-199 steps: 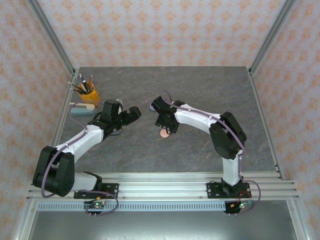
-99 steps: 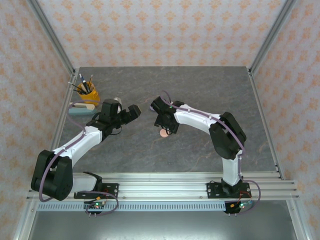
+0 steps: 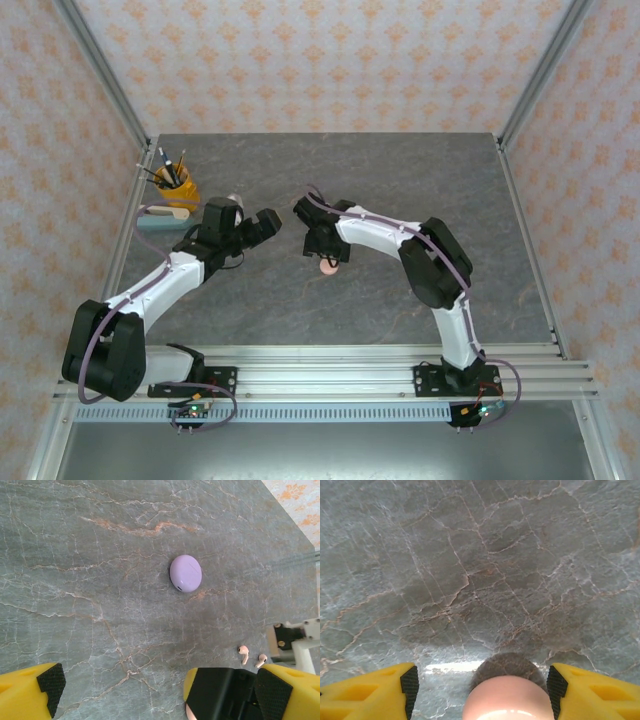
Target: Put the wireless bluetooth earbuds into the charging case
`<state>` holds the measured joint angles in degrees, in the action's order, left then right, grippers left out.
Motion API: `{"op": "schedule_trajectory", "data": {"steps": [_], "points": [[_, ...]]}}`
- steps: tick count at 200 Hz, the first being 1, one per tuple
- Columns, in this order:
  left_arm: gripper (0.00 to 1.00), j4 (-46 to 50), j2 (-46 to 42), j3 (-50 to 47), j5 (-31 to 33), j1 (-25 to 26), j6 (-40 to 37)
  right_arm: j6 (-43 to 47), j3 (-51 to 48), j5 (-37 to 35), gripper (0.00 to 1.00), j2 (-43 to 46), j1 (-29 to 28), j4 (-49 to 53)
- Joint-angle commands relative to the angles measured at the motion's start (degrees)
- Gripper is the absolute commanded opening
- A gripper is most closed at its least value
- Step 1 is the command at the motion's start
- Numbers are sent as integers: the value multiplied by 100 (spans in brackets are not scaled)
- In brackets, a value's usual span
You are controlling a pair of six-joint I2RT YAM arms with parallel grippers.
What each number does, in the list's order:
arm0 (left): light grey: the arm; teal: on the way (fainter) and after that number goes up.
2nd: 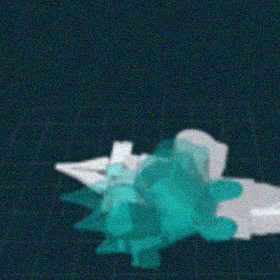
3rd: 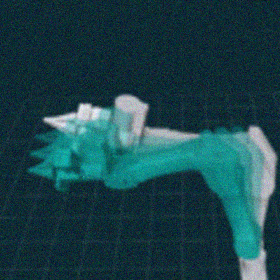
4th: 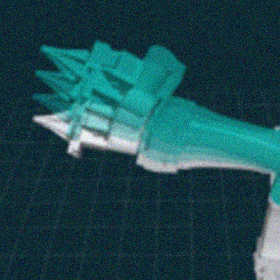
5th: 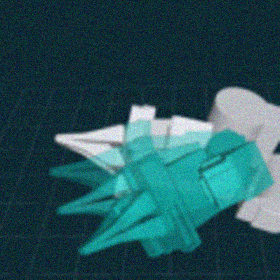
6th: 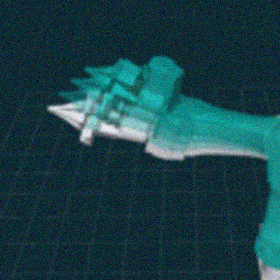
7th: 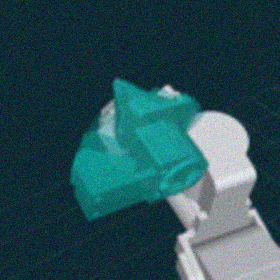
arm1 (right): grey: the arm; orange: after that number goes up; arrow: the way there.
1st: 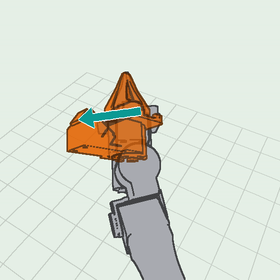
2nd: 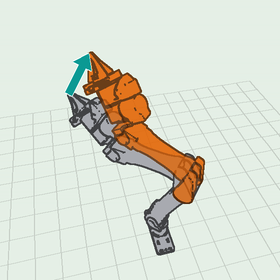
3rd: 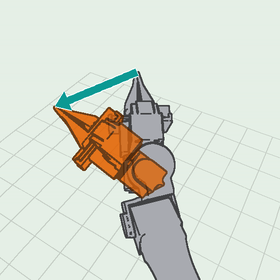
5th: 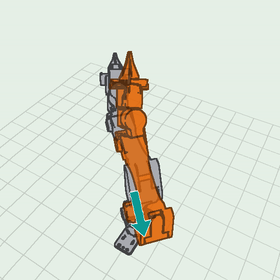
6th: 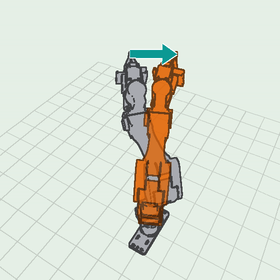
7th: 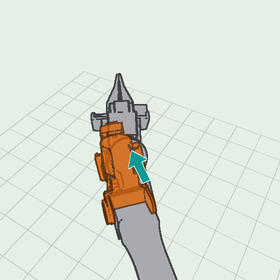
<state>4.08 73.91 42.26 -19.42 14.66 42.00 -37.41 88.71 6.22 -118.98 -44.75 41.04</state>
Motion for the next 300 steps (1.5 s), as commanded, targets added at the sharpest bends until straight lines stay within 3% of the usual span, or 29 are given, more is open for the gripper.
{"op": "schedule_trajectory", "data": {"steps": [1,90,137,178,246,300], "points": [[99,21,85,236,124,44,-25,338,207,77,70,-105,-3,49],[100,-72,431,546,69,46,11,138,-928,1300,66,860,-391,-489],[100,149,354,625,164,42,-152,272,-1120,447,71,1452,-472,-33],[100,424,235,738,287,18,-340,757,-735,118,73,1283,-473,417],[100,509,262,835,217,-147,-429,2851,-182,670,74,741,-488,692],[100,544,164,802,239,-228,-429,3132,258,679,75,194,-538,1035]]}}
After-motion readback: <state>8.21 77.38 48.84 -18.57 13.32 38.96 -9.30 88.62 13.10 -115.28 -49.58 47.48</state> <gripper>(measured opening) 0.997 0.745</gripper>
